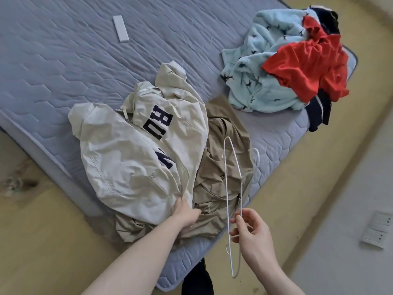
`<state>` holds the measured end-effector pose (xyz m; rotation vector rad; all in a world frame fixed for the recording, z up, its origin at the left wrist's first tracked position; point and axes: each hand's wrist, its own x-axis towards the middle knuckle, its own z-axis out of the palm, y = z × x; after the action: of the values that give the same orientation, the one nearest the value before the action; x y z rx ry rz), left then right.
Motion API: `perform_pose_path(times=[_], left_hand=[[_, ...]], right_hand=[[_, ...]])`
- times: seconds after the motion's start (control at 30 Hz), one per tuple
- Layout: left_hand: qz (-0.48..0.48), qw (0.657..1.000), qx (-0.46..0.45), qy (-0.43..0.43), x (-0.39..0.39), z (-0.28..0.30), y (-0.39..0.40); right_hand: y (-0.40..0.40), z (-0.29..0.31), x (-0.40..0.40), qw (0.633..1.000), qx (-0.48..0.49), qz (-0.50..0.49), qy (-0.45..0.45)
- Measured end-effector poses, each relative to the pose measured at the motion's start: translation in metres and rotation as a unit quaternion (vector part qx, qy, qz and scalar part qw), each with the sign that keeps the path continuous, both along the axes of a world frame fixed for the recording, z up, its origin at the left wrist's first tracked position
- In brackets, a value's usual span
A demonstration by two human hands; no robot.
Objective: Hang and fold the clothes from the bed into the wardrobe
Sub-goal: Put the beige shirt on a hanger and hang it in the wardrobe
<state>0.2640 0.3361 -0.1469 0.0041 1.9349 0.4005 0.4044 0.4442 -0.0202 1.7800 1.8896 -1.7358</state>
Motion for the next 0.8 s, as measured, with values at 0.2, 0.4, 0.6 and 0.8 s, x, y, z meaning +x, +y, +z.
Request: perform_pose_path(times=[0.2, 0.4, 0.6, 0.8], left_hand=[[0.228, 0.947, 0.074, 0.213, -0.020, 0.098, -0.032], [0.248, 0.923, 0.124, 0.266, -0.047, 0.226, -0.078], [0.275, 0.867, 0.198, 0.366, -0.058, 0.336, -0.124], [0.216, 0.807, 0.267, 0.481, -0.059, 0.458, -0.157]], right_hand=[[0.020, 0.051, 0.004, 0.998, -0.013, 0.059, 0.008], [0.026, 0.130, -0.006, 0.989, 0.004, 0.145, 0.027], [0.019, 0.213, -0.030, 0.969, 0.030, 0.239, 0.059], [0.004, 0.280, -0.065, 0.936, 0.054, 0.326, 0.119]])
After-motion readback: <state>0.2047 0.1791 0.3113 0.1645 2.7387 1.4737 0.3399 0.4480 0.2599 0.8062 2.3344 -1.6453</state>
